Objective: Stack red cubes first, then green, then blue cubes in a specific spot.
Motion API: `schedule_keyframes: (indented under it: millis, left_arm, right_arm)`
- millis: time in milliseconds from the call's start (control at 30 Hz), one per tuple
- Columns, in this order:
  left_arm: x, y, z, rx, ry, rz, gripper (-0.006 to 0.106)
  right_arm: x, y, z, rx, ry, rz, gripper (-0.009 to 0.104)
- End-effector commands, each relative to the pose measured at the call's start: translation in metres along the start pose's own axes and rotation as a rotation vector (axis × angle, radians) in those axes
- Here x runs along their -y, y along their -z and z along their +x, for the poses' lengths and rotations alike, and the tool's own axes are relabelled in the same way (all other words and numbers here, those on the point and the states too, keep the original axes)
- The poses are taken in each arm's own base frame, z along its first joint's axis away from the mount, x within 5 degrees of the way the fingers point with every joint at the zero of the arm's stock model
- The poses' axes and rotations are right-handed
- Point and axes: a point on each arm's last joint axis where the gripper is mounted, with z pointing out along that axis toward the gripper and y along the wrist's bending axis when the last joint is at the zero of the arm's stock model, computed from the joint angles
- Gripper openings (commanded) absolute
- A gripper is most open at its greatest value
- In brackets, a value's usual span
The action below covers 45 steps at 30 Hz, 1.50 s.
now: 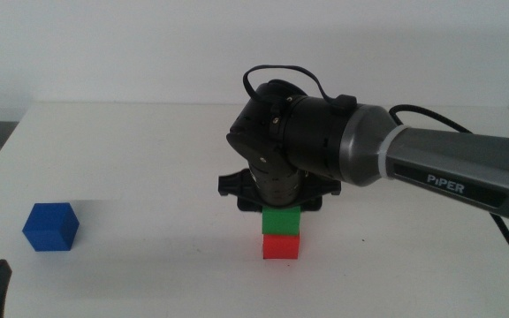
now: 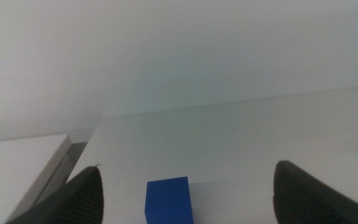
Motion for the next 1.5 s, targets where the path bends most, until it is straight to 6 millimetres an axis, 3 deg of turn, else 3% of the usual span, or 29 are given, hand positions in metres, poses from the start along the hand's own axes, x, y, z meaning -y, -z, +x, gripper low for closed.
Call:
schedule_keyframes:
  millis: [0, 167, 233, 367, 533, 733, 833, 1033, 1233, 1467]
  left_arm:
    - [0.0, 0.0, -0.001, 0.015, 0.01, -0.002, 0.094]
    - [0.0, 0.0, -0.001, 0.015, 0.01, -0.002, 0.094]
    - [0.0, 0.0, -0.001, 0.015, 0.01, -0.002, 0.094]
    - [0.0, 0.0, -0.001, 0.015, 0.01, -0.002, 0.094]
    - [0.0, 0.0, -0.001, 0.015, 0.01, -0.002, 0.094]
    - [0.0, 0.0, -0.001, 0.015, 0.01, -0.002, 0.094]
    - [0.0, 0.0, -0.001, 0.015, 0.01, -0.002, 0.094]
    - [0.0, 0.0, -0.001, 0.015, 0.01, -0.002, 0.094]
    - [0.0, 0.0, -0.001, 0.015, 0.01, -0.002, 0.094]
    - [0.0, 0.0, -0.001, 0.015, 0.01, -0.002, 0.094]
  right_arm:
    - [0.001, -0.01, 0.001, -0.023, -0.004, 0.025, 0.054]
    - [0.002, 0.0, -0.001, -0.007, -0.008, 0.008, 0.08]
    - [0.006, 0.021, -0.004, 0.037, 0.007, -0.012, 0.085]
    - [0.021, 0.086, -0.004, 0.13, 0.023, -0.078, 0.086]
    - [0.06, 0.165, 0.0, 0.23, 0.133, -0.161, 0.086]
    - [0.136, 0.222, 0.028, 0.341, 0.241, -0.225, 0.086]
    - [0.175, 0.24, 0.052, 0.429, 0.325, -0.291, 0.086]
    - [0.234, 0.252, 0.103, 0.536, 0.531, -0.415, 0.087]
    - [0.265, 0.265, 0.126, 0.639, 0.587, -0.494, 0.088]
    - [0.271, 0.269, 0.129, 0.659, 0.578, -0.506, 0.088]
